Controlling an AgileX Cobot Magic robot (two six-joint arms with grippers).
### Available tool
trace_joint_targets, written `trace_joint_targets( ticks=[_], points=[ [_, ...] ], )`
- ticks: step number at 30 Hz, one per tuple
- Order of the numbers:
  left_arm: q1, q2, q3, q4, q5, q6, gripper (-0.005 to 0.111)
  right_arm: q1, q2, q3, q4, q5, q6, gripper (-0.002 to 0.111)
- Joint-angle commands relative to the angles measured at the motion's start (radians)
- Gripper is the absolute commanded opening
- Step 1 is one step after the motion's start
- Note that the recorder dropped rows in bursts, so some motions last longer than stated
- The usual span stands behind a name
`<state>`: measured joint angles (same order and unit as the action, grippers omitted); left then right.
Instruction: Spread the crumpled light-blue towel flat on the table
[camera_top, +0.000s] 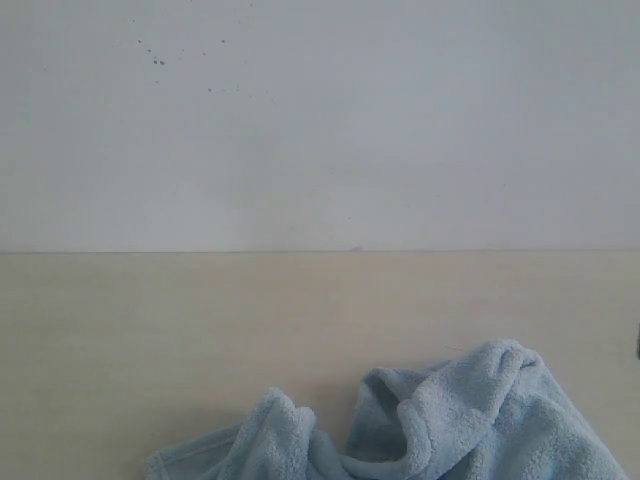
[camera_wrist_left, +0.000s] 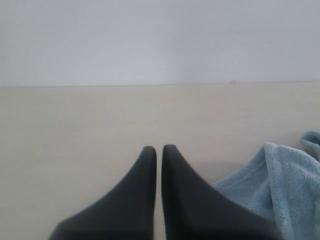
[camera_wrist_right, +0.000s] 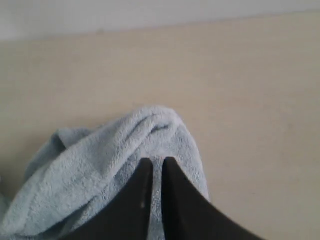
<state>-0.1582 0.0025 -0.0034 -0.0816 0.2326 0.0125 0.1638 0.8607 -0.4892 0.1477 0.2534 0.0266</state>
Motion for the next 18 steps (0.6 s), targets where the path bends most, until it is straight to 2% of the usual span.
trace_joint_targets(
  ticks=[1,3,5,12,18],
  points=[
    [-0.003,-0.003,0.003,-0.008,-0.004,0.005,0.004,0.079,0.287,-0.183,0.033,0.077,-0.206,0.031],
    [-0.003,-0.003,0.003,-0.008,-0.004,0.005,0.004,0.114,0.396,-0.273,0.033,0.077,-0.227,0.048],
    [-0.003,-0.003,0.003,-0.008,-0.004,0.005,0.004,0.126,0.502,-0.371,0.033,0.087,-0.227,0.056],
    [-0.003,-0.003,0.003,-0.008,-0.004,0.005,0.004,0.126,0.871,-0.710,0.022,0.241,-0.227,0.053],
    [-0.003,-0.003,0.003,-0.008,-0.004,0.005,0.004,0.124,1.007,-0.779,-0.047,0.319,-0.212,0.053]
  ],
)
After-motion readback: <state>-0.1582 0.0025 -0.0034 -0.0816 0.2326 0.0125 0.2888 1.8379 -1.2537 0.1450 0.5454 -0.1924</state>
